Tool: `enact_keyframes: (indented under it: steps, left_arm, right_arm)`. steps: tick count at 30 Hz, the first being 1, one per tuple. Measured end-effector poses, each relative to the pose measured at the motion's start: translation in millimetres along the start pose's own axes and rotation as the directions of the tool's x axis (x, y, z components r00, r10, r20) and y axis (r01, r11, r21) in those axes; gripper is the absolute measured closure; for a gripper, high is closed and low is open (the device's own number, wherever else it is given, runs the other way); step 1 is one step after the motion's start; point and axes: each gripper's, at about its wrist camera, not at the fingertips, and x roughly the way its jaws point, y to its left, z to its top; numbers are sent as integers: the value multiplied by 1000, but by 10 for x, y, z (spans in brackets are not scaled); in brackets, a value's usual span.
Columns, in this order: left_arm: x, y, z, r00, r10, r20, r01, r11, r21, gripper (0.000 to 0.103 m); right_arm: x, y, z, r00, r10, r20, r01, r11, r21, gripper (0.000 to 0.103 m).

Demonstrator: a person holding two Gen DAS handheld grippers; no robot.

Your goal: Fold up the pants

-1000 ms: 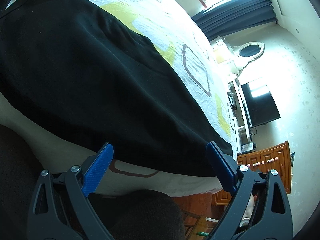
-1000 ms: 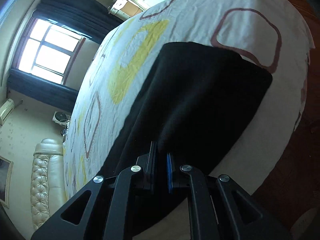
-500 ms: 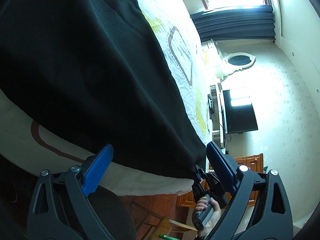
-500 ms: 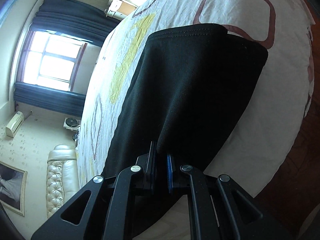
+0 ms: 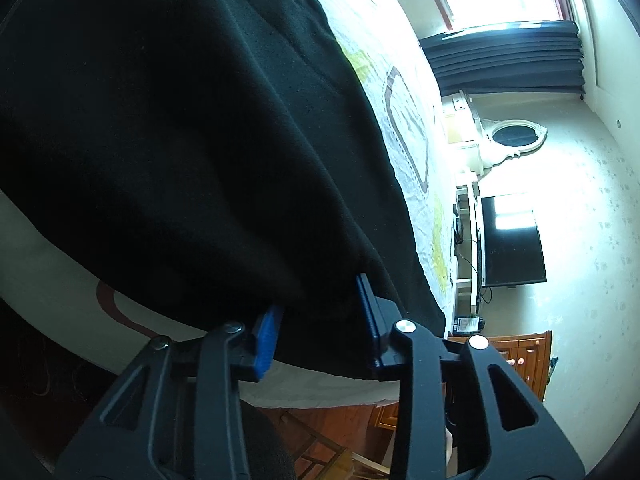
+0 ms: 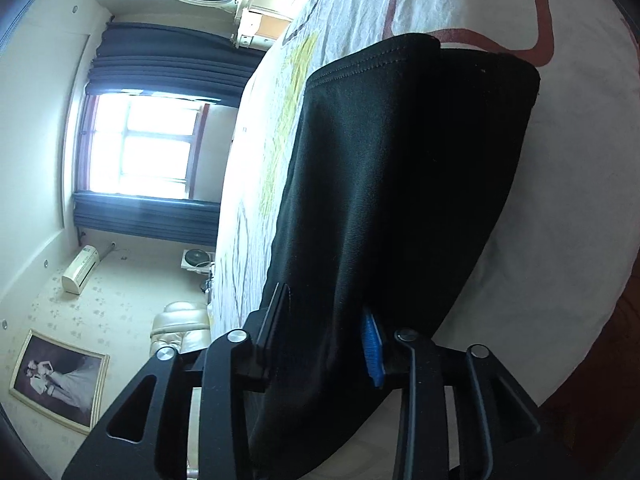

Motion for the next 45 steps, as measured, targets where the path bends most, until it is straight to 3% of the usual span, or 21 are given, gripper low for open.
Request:
enact_keyframes:
  steps: [2, 4, 7, 15, 21, 24, 27, 32, 33, 34, 40, 45]
  left_arm:
    - [-7, 5, 16, 1000, 6, -7, -6, 1000, -12, 82]
    - [-26, -25, 40, 1000, 18, -2, -18, 1000, 1, 95]
    - [-61, -91, 66, 1000, 17, 7, -17, 1000, 21, 96]
    - [-144, -178, -14, 1000, -3, 24, 2, 998, 69, 96]
    - [-111, -5, -18, 1000, 2, 3, -2, 999, 48, 96]
    - [-84, 24, -19, 1000, 5, -6, -5, 999, 33, 96]
    - [-91, -3, -9, 1000, -7, -3, 7, 1000, 27, 96]
    - [-96, 5, 24, 1000, -24, -5, 24, 999, 22, 96]
    - [-97, 8, 22, 1000, -23, -5, 23, 1000, 21, 96]
    - [-110, 32, 8, 1000, -22, -5, 22, 999, 26, 96]
    - [-238, -80, -82, 1000, 19, 8, -19, 994, 111, 96]
    - [-188, 71, -124, 997, 66, -33, -62, 993, 99, 95]
  right_arm:
    - [27, 71, -15, 999, -37, -1, 37, 998, -51, 65]
    - [32, 135, -41, 997, -76, 13, 77, 993, -90, 73]
    - [-13, 202, -54, 996, -81, 36, 84, 990, -110, 85]
    - [-246, 466, -28, 998, -36, 59, 46, 985, -165, 89]
    - [-191, 262, 17, 997, -68, 36, 72, 990, -123, 89]
    - [-147, 126, 17, 998, -63, 11, 63, 996, -66, 87]
    - [-141, 35, 21, 999, -38, 10, 38, 999, -26, 67]
    - [-99, 31, 27, 999, -44, 6, 44, 998, -35, 64]
    - [-98, 53, 29, 999, -44, 7, 45, 998, -51, 73]
    - [-102, 84, 27, 999, -45, 7, 45, 997, -70, 93]
    - [-342, 108, 36, 996, -87, 23, 89, 989, -117, 95]
    - [-352, -176, 50, 993, -116, 12, 116, 990, -77, 95]
